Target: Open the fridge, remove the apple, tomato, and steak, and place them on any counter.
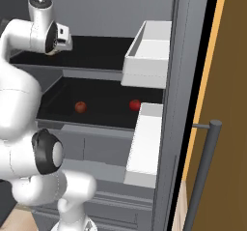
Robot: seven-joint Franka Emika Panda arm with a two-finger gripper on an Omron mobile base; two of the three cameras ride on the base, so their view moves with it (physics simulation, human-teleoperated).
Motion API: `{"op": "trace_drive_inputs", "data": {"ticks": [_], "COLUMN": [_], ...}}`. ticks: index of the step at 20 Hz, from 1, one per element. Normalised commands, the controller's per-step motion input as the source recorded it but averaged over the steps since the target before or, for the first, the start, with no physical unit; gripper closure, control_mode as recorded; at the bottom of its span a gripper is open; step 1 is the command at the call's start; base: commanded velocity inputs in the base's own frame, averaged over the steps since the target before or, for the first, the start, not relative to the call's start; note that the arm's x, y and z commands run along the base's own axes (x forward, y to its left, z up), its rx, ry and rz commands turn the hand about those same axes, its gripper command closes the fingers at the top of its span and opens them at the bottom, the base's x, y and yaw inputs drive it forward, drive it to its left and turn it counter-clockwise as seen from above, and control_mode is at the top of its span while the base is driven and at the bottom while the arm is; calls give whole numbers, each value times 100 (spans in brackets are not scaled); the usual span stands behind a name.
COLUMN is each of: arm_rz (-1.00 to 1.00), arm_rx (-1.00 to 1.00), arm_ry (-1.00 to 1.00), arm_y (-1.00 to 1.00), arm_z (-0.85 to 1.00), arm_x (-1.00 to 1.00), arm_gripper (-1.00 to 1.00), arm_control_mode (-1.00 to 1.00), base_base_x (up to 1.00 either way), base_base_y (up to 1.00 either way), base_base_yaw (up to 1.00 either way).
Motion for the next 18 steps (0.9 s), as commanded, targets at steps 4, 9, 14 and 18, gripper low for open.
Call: {"op": "trace_drive_inputs", "data": {"ticks": [4, 9, 14, 18], "arm_rz": [0, 0, 0, 1], "arm_rx": [1, 6, 1, 0], "arm_ry": [-21, -17, -17, -5], "arm_y": [-47, -59, -42, -21], "arm_z": [0, 29, 67, 29], "arm_x": [-100, -100, -100, -100], "arm_gripper": [100, 100, 100, 100], "arm_control_mode": [-100, -100, -100, -100], "base_base_x": [0, 0, 0, 0], "base_base_y": [0, 0, 0, 0], "base_base_yaw": [0, 0, 0, 0]}}
